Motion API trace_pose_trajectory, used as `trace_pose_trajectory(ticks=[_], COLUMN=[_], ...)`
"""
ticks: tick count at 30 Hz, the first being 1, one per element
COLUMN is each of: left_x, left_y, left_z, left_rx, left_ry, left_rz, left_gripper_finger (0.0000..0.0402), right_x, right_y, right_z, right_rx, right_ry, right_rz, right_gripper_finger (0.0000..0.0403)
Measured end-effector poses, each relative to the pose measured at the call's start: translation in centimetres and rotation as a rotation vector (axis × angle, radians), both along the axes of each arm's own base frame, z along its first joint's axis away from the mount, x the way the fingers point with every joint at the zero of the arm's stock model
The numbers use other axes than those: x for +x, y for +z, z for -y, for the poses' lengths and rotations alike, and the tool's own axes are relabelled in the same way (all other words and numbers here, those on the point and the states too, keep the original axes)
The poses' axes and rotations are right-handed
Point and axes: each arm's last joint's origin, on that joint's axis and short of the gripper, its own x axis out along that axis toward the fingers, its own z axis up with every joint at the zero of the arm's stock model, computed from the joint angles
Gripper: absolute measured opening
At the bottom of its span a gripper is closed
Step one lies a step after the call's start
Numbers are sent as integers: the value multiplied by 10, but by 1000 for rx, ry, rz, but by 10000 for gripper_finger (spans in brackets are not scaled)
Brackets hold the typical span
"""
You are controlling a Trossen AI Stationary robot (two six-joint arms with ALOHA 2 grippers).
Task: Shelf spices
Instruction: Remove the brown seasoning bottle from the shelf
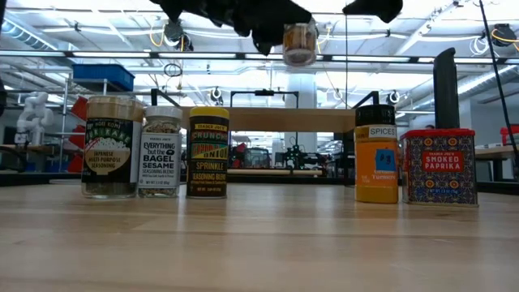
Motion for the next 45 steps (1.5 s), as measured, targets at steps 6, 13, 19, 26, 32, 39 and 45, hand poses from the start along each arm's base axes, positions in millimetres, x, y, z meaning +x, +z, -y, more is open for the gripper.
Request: trace_pose_trajectory(ticks=[6, 13, 19, 26, 32, 39, 45], left_x=[3, 6, 7, 7, 7, 7, 7], left_y=[15, 32, 40, 42, 42, 42, 42], left_z=[5, 13, 13, 15, 15, 15, 16], left_rx=[-5, 6, 10, 43, 46, 53, 72], left_ry=[-30, -85, -101, -124, -126, -129, -137], left_rz=[51, 108, 132, 153, 154, 157, 165], left_gripper_finger=[193, 193, 193, 193, 193, 192, 192], right_x=[1, 14, 25, 34, 39, 48, 56], right_y=[-1, -20, -24, -27, -27, -33, -36], right_z=[-6, -18, -20, -23, -22, -24, -23], right_rx=[140, 120, 130, 214, 224, 232, 234], right_ry=[131, 194, 201, 257, 256, 298, 324], right_rz=[-9, -66, -38, -44, -16, -30, -9], right_gripper_finger=[283, 284, 284, 284, 284, 284, 284])
